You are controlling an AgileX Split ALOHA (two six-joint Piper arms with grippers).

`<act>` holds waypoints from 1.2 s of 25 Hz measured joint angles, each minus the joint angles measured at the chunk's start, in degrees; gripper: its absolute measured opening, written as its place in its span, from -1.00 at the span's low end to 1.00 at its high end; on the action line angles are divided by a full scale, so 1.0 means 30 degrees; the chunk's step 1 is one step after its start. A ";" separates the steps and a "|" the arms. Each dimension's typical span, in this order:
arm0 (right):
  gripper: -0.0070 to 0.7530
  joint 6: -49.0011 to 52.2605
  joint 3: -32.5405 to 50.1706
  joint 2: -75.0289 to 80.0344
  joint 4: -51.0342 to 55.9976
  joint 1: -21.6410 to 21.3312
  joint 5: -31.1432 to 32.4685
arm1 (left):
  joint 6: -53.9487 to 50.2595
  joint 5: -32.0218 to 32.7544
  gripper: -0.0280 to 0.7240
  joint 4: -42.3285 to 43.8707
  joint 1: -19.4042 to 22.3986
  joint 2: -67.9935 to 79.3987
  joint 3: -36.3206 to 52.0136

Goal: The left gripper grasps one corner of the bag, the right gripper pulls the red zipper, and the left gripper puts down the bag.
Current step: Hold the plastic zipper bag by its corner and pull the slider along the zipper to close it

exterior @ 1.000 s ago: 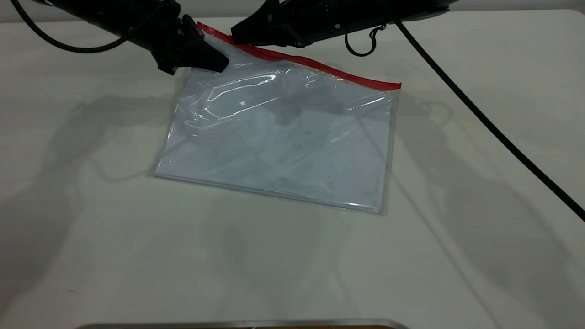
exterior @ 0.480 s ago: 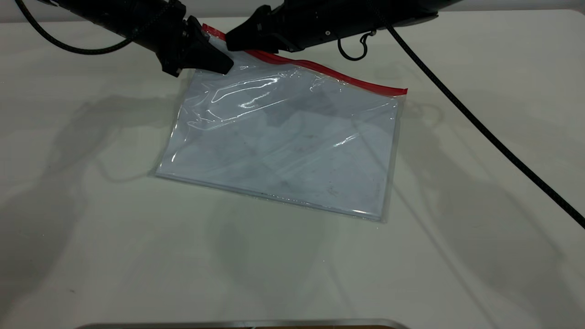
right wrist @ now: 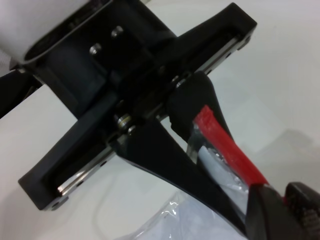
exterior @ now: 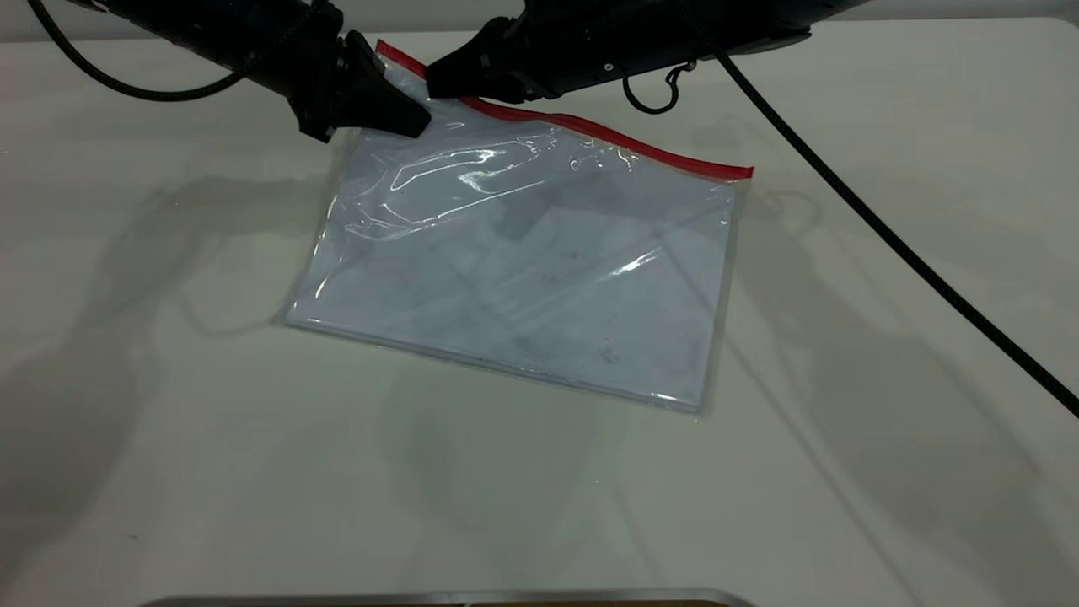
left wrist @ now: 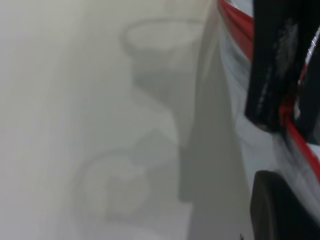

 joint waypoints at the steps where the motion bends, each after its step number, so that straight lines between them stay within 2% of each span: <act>1: -0.87 -0.0089 0.0000 0.0000 0.0000 -0.0102 0.0143 | 0.0012 0.0019 -0.79 -0.0050 0.0000 0.0000 0.0000; 9: -0.88 -0.0186 -0.0039 0.0000 -0.0037 -0.0862 0.1411 | 0.0024 0.0287 -0.79 -0.0626 -0.0151 -0.0336 0.0000; 15: -0.88 -0.0186 -0.0201 -0.0019 0.0024 -0.1626 0.2182 | 0.0551 0.1155 -0.79 -0.3078 0.0073 -0.0391 0.0057; 20: -0.88 -0.0186 -0.0234 -0.0156 -0.0154 -0.2031 0.2383 | 0.0833 0.2011 -0.79 -0.4684 0.0330 -0.0391 0.0057; 30: -0.88 -0.0186 -0.0372 0.0041 -0.0790 -0.2458 0.2080 | 0.0896 0.2274 -0.79 -0.6429 0.0428 -0.0357 0.0076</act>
